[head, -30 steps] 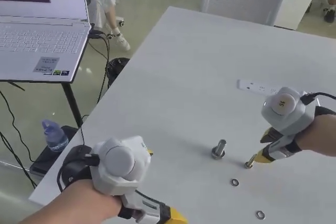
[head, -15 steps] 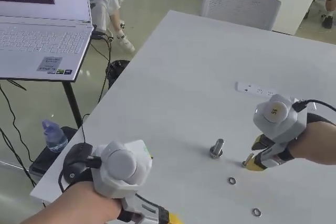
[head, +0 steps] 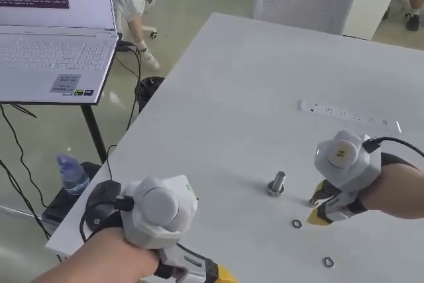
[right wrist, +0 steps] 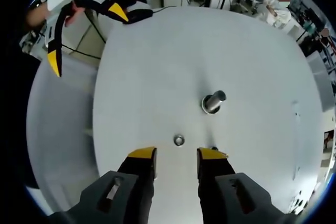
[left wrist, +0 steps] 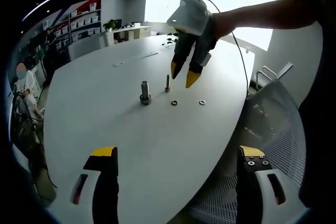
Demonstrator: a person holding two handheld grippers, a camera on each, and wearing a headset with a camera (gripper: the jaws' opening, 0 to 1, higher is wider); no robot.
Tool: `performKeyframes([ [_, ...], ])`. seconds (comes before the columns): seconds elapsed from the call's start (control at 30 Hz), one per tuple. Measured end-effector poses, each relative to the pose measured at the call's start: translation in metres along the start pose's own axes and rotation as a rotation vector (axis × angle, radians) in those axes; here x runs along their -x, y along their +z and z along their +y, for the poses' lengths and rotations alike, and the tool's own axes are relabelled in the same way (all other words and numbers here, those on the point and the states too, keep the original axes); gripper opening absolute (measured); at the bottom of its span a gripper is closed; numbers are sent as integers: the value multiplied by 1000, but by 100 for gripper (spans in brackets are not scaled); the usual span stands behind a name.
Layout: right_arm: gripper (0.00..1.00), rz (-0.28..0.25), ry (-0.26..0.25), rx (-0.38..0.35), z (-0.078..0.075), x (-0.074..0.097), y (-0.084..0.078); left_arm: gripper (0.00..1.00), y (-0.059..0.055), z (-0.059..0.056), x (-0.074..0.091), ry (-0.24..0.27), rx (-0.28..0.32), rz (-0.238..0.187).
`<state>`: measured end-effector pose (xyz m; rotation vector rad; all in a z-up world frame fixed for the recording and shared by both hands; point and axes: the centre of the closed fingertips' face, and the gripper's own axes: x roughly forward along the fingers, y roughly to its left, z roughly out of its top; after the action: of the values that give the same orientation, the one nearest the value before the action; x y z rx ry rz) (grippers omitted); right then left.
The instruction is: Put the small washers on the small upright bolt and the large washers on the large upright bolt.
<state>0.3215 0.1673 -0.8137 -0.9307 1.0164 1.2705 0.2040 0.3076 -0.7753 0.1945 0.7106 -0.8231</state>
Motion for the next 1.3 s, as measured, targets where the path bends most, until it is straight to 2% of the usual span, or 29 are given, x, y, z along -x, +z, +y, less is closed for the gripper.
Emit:
performKeyframes([
  [0.23,30,6,6,-12,0,-14,0,93,0,1,0,-12,-3,8],
  [0.47,28,9,2,-25,-5,-29,-2,91,7,4,0,-11,-19,-7],
  [0.67,27,22,11,-34,-5,-41,-3,91,6,3,-5,-24,-20,7],
  [0.77,25,50,1,15,-5,-46,-6,91,6,2,-9,-32,-26,13],
  [0.8,25,52,6,8,-4,-49,-7,91,7,2,-10,-33,-26,15],
  [0.97,25,54,2,-14,-8,-53,-8,90,11,3,-13,-36,-27,12],
  [1.3,25,66,-4,-15,-8,-60,-13,89,12,4,-18,-41,-28,22],
])
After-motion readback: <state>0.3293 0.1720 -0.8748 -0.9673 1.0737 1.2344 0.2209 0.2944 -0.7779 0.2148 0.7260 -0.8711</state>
